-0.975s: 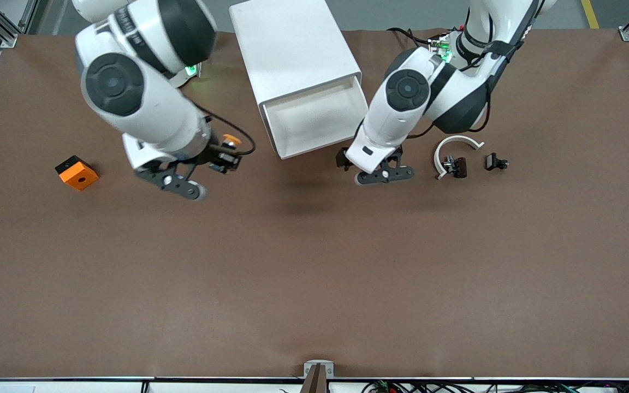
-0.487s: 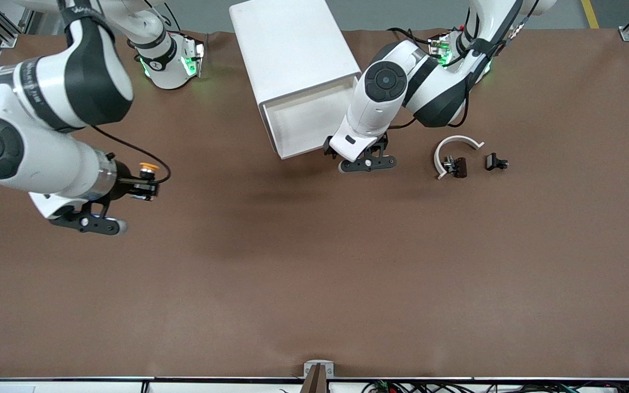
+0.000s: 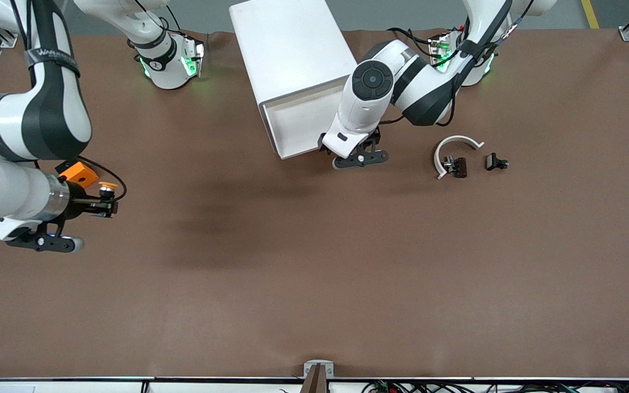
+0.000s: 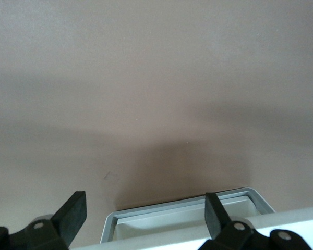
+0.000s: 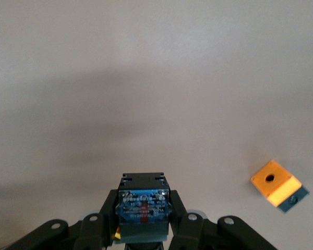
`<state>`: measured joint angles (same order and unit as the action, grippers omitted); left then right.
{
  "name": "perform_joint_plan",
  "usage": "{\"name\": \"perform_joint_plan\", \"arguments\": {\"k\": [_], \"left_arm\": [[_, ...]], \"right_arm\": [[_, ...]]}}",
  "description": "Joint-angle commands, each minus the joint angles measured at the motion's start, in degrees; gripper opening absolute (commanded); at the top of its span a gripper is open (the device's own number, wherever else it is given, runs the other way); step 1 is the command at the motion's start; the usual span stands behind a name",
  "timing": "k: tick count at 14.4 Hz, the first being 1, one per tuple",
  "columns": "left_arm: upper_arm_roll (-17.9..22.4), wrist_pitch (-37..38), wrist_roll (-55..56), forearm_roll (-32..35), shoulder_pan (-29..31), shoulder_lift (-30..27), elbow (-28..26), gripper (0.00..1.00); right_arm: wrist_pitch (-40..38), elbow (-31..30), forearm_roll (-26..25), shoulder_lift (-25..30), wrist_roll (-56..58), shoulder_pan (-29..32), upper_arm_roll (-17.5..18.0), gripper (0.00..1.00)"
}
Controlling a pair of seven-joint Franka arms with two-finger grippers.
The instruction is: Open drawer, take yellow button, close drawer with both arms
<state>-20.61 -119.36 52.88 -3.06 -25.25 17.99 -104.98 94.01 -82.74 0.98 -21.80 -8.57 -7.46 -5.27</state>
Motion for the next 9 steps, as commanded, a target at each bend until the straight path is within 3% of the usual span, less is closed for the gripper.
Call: {"name": "perform_joint_plan", "arguments": {"k": [1,9], "left_arm": [[-0.40,-0.53,3.09,-0.28,-0.68,-0.67,-0.22,1.00],[-3.12,1.50,7.24,-0.81,-2.17,0.55,-0.13,1.00]], "right_arm": [[8.62,-11.19,-0.89,5.45,5.65,4.37,1.14,0.00],[23.30,-22.80,-3.70,5.19,10.77,10.18,1.14,0.00]]}}
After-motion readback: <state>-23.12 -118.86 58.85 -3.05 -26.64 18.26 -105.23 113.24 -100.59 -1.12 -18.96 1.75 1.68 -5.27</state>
